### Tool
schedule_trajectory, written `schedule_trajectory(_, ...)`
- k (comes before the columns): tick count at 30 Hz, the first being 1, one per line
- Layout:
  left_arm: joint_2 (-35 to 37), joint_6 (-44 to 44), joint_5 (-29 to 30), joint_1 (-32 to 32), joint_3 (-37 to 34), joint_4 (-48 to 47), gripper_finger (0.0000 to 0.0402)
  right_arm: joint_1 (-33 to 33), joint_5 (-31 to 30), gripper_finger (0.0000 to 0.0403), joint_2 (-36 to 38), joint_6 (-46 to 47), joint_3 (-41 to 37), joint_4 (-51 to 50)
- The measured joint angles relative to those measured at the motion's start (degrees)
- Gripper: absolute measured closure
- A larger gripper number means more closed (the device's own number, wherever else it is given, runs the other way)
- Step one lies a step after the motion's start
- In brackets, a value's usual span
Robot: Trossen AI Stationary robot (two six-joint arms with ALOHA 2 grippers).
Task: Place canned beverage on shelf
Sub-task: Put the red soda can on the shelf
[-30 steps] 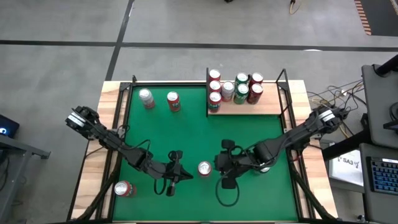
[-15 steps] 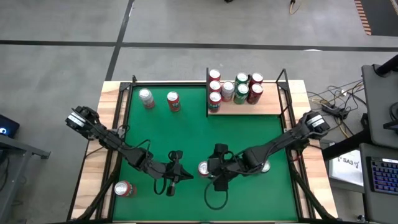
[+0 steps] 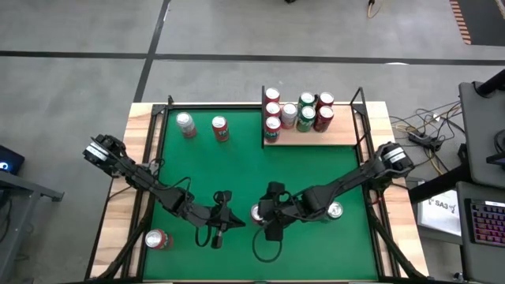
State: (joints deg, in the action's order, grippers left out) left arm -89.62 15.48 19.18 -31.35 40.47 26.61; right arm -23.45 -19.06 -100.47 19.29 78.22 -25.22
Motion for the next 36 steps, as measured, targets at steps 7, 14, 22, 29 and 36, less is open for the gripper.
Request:
schedule_trajectory(7,0.0,-0.2,1.4,0.0,0.0,0.0,0.0402,0.8,1.2,0.0016,-1.9,0.2,0.0,1.0)
schedule_trajectory(14,0.0,-0.2,1.4,0.0,0.0,0.1,0.0402,1.0,1.7,0.0056,-2.7,0.2,0.0,1.6)
schedule_trajectory(22,0.1,-1.3,1.4,0.0,0.0,1.1,0.0402,1.8,3.0,0.0117,-0.9,2.6,-0.1,1.0)
schedule_trajectory(29,1.1,-4.4,1.3,0.0,0.0,3.7,0.0402,3.5,2.5,0.0117,6.5,3.2,0.2,-3.6)
schedule_trajectory(36,1.7,-9.7,1.4,0.1,0.0,8.0,0.0402,6.6,-4.5,0.0117,17.2,3.9,0.1,-14.8)
